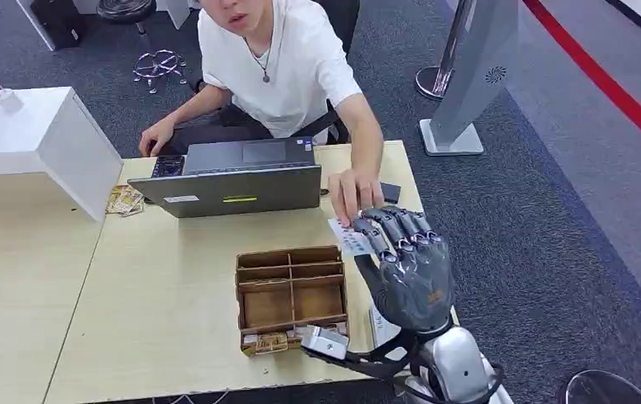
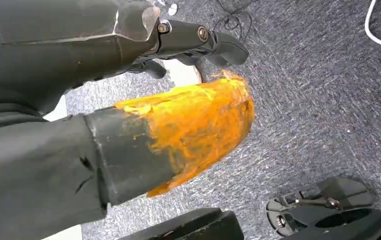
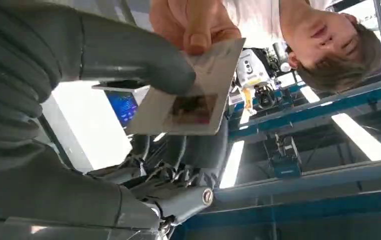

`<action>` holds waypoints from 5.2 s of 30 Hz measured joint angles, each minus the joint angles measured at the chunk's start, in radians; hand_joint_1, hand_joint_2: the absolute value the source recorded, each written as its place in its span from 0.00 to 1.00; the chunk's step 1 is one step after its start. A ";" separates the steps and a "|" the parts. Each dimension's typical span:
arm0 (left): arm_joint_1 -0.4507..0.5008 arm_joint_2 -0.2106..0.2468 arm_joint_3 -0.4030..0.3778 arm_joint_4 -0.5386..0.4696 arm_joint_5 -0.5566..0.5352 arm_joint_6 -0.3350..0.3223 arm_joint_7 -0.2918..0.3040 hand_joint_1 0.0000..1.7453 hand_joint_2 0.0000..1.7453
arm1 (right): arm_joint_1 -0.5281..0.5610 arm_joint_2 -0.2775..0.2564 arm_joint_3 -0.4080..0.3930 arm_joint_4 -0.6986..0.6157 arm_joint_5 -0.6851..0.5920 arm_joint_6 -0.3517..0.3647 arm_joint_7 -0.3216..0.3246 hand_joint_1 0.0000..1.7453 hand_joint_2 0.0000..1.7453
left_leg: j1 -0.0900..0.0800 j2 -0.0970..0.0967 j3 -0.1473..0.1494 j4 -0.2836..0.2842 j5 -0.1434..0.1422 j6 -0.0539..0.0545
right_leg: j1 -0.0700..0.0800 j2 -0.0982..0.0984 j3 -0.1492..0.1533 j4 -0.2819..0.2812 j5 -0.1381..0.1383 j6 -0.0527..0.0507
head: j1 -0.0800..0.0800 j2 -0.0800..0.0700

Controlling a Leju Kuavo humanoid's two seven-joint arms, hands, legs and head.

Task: Pass the card to the sensor for recognition and then transmit it.

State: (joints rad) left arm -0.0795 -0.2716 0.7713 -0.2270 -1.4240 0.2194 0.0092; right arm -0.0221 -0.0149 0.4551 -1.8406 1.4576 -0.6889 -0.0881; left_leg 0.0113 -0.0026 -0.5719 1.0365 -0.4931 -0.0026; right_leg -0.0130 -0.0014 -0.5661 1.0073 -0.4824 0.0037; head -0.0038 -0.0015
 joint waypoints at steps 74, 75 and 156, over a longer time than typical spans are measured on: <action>0.014 0.002 0.001 0.000 0.037 0.033 0.000 0.00 0.00 | 0.254 0.122 -0.345 0.296 -0.850 0.182 -0.241 1.00 1.00 | 0.000 0.000 0.000 0.000 0.000 0.000 | 0.000 0.000 0.000 0.000 0.000 0.000 | 0.000 0.000; 0.014 0.002 0.001 0.000 0.037 0.033 0.000 0.00 0.00 | 0.253 0.124 -0.350 0.302 -0.852 0.185 -0.241 1.00 1.00 | 0.000 -0.001 0.000 0.000 0.000 0.000 | 0.000 0.000 0.000 0.000 0.000 0.000 | 0.000 0.000; 0.014 0.002 0.004 0.000 0.014 0.020 0.020 0.00 0.00 | 0.158 0.141 -0.419 0.570 -0.371 0.054 0.008 1.00 1.00 | 0.000 0.000 0.002 0.000 0.000 0.000 | 0.000 0.000 0.003 0.000 0.000 0.000 | 0.000 0.000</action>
State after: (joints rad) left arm -0.0654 -0.2697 0.7752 -0.2270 -1.4096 0.2396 0.0294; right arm 0.1360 0.1263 0.0362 -1.2711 1.0868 -0.6352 -0.0805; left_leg 0.0113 -0.0028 -0.5695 1.0364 -0.4931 -0.0026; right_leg -0.0130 -0.0015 -0.5635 1.0071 -0.4822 0.0041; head -0.0038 -0.0015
